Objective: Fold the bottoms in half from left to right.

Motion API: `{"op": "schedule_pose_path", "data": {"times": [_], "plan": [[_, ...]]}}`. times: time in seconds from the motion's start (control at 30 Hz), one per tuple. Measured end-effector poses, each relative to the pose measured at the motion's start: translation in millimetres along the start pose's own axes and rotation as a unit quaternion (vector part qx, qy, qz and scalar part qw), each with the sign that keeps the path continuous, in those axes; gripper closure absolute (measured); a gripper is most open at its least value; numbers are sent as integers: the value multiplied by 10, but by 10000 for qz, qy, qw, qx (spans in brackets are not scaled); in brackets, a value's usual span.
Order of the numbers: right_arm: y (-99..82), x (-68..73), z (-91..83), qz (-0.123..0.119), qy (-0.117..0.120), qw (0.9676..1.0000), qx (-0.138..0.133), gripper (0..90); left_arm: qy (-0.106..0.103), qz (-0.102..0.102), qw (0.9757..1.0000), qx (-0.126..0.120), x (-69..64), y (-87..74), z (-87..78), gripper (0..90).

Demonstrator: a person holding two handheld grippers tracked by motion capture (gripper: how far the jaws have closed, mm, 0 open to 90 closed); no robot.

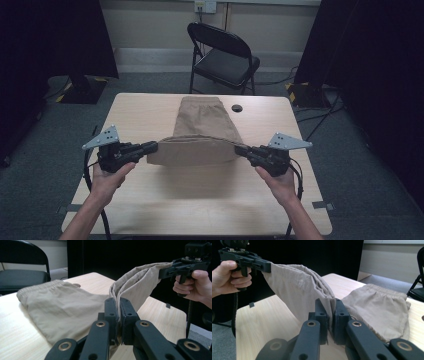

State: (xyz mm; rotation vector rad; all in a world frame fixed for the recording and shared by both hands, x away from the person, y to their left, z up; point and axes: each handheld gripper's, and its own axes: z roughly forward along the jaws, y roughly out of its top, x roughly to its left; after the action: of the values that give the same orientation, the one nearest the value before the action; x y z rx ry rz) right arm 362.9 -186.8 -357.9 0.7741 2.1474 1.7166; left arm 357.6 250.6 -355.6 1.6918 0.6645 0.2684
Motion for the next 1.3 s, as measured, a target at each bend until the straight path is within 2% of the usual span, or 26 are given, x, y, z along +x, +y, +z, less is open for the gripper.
{"op": "schedule_pose_path", "data": {"times": [0.27, 0.4, 0.53, 0.6, 0.7, 0.97, 1.17, 1.3], "plan": [[128, 33, -66, -93, 11, 9999, -125, 849, -15, 98, 9997, -205, -53, 163, -55, 860], [199, 33, -93, -100, -3, 9997, -212, 849, -86, 25, 9995, -306, -74, 235, -71, 860], [263, 30, -129, -126, -19, 9994, -323, 849, -139, 92, 9989, -432, -107, 315, -94, 860], [297, 37, -144, -133, -18, 9992, -376, 849, -133, 129, 9989, -420, -118, 363, -101, 860], [338, 45, -175, -152, -15, 9990, -427, 850, -221, 103, 9983, -523, -143, 431, -108, 860], [425, 81, -295, -222, -21, 9981, -574, 849, -325, 222, 9977, -558, -243, 546, -141, 861], [505, 129, -379, -256, -28, 9972, -705, 849, -459, 209, 9970, -592, -320, 634, -190, 861], [556, 169, -421, -314, -6, 9967, -754, 848, -470, 224, 9967, -627, -355, 690, -234, 861]]}}
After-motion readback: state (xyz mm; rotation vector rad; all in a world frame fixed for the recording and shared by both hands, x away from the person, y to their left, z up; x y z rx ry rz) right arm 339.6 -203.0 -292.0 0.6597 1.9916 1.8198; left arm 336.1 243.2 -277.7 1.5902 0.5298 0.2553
